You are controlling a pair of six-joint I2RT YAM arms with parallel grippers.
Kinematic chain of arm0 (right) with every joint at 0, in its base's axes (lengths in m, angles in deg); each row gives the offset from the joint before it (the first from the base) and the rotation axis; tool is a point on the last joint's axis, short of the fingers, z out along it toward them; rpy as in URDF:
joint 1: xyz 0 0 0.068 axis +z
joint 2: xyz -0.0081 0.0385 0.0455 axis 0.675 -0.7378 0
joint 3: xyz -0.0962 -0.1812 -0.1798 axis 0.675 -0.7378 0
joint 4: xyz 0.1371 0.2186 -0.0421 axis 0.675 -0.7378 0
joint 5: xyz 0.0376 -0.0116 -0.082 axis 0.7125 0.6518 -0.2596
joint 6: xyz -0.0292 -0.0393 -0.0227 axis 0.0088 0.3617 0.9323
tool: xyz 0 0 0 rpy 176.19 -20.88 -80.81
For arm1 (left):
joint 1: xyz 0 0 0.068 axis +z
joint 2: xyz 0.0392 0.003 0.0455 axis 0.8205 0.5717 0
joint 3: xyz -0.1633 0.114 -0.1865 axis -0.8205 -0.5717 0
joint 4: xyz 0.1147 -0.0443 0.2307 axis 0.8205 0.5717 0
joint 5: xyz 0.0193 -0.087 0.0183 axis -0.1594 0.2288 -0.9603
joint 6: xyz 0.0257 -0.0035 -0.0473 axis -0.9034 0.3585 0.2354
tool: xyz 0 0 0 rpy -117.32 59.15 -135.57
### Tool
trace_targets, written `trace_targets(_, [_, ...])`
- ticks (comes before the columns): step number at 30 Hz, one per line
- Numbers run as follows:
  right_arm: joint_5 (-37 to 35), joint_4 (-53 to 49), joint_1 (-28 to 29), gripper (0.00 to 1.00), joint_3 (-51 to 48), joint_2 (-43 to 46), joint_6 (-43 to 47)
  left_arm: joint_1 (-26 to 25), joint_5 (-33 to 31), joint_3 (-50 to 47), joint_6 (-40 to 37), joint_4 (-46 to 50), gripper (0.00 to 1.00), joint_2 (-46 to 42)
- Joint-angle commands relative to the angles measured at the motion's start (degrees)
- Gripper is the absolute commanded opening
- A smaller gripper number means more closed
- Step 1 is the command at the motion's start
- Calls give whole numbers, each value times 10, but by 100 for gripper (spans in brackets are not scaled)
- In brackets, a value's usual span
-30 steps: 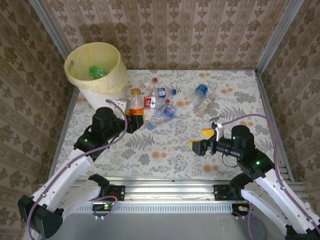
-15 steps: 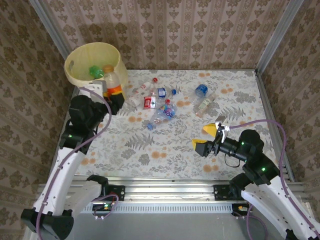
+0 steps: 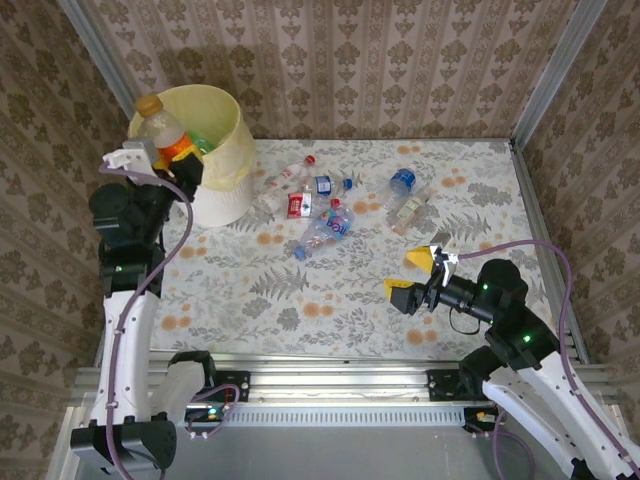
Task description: Throw the plastic bottles in the bin
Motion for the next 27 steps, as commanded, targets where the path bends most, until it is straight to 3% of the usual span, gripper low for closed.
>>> trace_targets(1, [6,0,4,100,14,3,12,12,20,20,21,-114,52,3])
trace_targets(12, [3,1,4,100,13,3,13,22,-14,-52,56,-345,52,8])
trace_targets(27, [2,-2,4,100,13,2,13,23,-13,-52,45,-357,52,21])
